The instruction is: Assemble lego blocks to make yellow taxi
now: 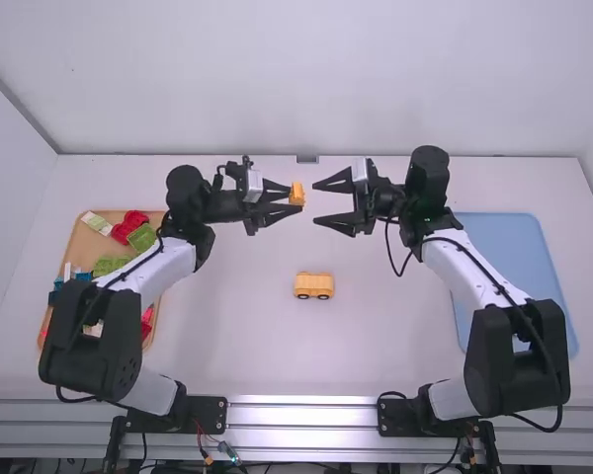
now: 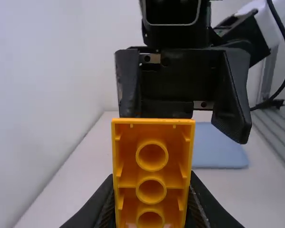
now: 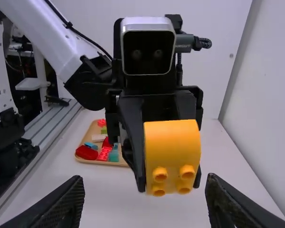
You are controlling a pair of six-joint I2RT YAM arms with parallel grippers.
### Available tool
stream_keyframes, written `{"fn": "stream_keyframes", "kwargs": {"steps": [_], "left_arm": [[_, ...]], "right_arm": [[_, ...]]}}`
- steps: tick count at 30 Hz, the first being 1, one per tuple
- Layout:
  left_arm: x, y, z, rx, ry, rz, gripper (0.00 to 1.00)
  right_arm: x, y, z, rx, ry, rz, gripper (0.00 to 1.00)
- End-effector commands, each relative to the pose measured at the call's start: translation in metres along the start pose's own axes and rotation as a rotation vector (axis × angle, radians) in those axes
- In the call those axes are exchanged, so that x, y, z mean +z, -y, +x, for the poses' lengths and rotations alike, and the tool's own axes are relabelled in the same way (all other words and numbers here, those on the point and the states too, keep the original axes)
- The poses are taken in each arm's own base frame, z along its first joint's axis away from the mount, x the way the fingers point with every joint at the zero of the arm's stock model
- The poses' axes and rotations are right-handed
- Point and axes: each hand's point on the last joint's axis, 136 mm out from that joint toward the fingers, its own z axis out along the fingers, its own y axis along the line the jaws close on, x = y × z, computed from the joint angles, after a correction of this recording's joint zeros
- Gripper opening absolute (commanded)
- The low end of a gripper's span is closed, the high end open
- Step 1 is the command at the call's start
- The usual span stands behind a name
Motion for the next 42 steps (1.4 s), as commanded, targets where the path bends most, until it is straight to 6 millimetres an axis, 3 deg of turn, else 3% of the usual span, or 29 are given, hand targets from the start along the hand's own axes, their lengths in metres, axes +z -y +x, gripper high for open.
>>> {"fn": "stream_keyframes", "kwargs": {"steps": [1,7,26,36,37,41,42], "left_arm": [[-0.001,0.011,-0.013,-0.081,0.01,0.045,0.02],[0.003,0.029,-0.014,-0.047,0.007,0.142,0.02],[0.001,0.028,-0.02,-0.006,0.02,0.134,0.02],[0.001,0.028,-0.019,-0.007,0.019,0.136,0.04],[0.001,0.028,-0.019,-0.007,0.019,0.135,0.23],[0.001,0.028,-0.019,-0.006,0.019,0.135,0.54],[0.001,0.028,-0.019,-0.007,0.019,0.136,0.92]], "right_arm": [[0.003,-0.005,-0.019,-0.049,0.012,-0.023,0.67],[0.015,-0.001,-0.029,-0.033,0.022,0.005,0.65],[0.028,0.002,-0.03,0.028,0.023,0.034,0.55],[0.033,-0.002,-0.031,0.021,0.026,0.019,0.36],[0.035,-0.003,-0.031,0.021,0.026,0.015,0.24],[0.034,-0.002,-0.031,0.021,0.026,0.017,0.16],[0.035,-0.003,-0.031,0.021,0.026,0.014,0.16]]}}
